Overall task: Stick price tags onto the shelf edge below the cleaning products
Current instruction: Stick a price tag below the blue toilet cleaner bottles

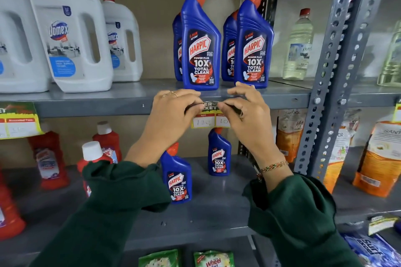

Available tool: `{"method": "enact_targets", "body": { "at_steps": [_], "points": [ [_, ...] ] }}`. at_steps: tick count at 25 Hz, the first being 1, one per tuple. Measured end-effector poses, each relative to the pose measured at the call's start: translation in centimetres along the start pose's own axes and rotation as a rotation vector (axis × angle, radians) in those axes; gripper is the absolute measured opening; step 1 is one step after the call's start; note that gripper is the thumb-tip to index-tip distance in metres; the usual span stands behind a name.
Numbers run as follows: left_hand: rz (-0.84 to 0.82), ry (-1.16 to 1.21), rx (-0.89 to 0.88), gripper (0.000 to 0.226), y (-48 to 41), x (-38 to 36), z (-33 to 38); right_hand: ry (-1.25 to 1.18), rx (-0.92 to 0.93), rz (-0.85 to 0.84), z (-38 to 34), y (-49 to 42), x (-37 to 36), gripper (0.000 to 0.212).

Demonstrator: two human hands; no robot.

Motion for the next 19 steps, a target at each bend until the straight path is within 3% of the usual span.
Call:
{"method": "enact_targets", "body": {
  "at_steps": [10,19],
  "points": [
    [0.112,-0.008,0.097,0.016,0.6,-1.3,0.2,0.107,-0.043,-0.071,0.9,-0.1,-0.6,0.009],
    [0.217,0.045,0.169,0.016,0.1,-1.4,0.5,0.091,-0.087,0.07,1.0,-0.6,-1.0,0.013]
  ]
}}
Point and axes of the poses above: each hand's wrist, its own y-axis away from the middle knuckle, its own x-axis out of the back of the hand, z = x × y, the point moved 2 cm from there along -y, towards the middle knuckle, and after that the axes turned 9 degrees about x, right-handed, at the moved point
